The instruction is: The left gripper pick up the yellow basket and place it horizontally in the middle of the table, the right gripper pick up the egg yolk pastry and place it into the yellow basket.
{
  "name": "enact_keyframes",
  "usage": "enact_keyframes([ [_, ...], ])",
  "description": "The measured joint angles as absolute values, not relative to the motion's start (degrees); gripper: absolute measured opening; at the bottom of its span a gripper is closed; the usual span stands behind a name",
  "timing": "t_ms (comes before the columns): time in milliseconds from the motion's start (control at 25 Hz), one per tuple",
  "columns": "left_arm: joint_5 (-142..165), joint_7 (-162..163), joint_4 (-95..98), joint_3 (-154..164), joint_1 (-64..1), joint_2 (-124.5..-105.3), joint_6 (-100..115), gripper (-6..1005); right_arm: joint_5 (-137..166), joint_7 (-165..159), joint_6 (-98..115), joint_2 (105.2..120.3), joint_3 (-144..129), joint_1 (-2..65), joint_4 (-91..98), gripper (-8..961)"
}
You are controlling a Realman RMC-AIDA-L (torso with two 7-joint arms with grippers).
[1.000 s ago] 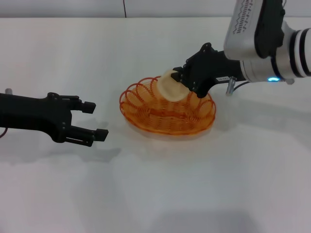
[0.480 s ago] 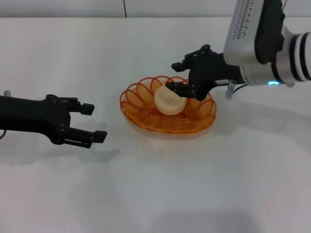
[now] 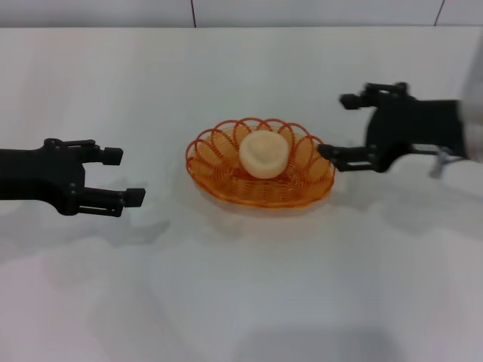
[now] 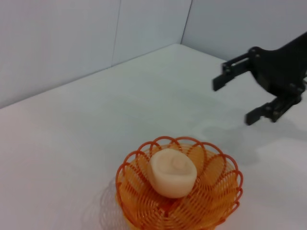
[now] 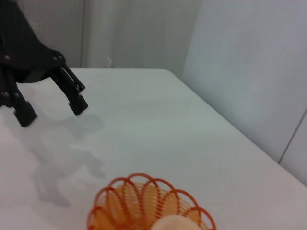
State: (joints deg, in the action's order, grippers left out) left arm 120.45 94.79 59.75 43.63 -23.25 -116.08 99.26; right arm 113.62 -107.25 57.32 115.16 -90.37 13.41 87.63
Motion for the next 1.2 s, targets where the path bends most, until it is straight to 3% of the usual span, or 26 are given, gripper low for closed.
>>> enact_keyframes([
  [160,120.06,94.56,59.75,43.6,-22.87,-116.1,99.05,892,105.32,-101.5,64.68,115.06,-84.06,10.07,86.71,795],
  [480,118.91,93.45,59.28,43.59,-22.41,-116.41,99.28,892,92.79,-86.08,81.24,114.96,-70.46,9.71,74.45,789],
  [1200,118.06,90.14,57.56,43.85,-22.78,-116.9,99.7,891,97.12,-84.25,84.29,114.9,-69.52,12.72,70.83,786],
])
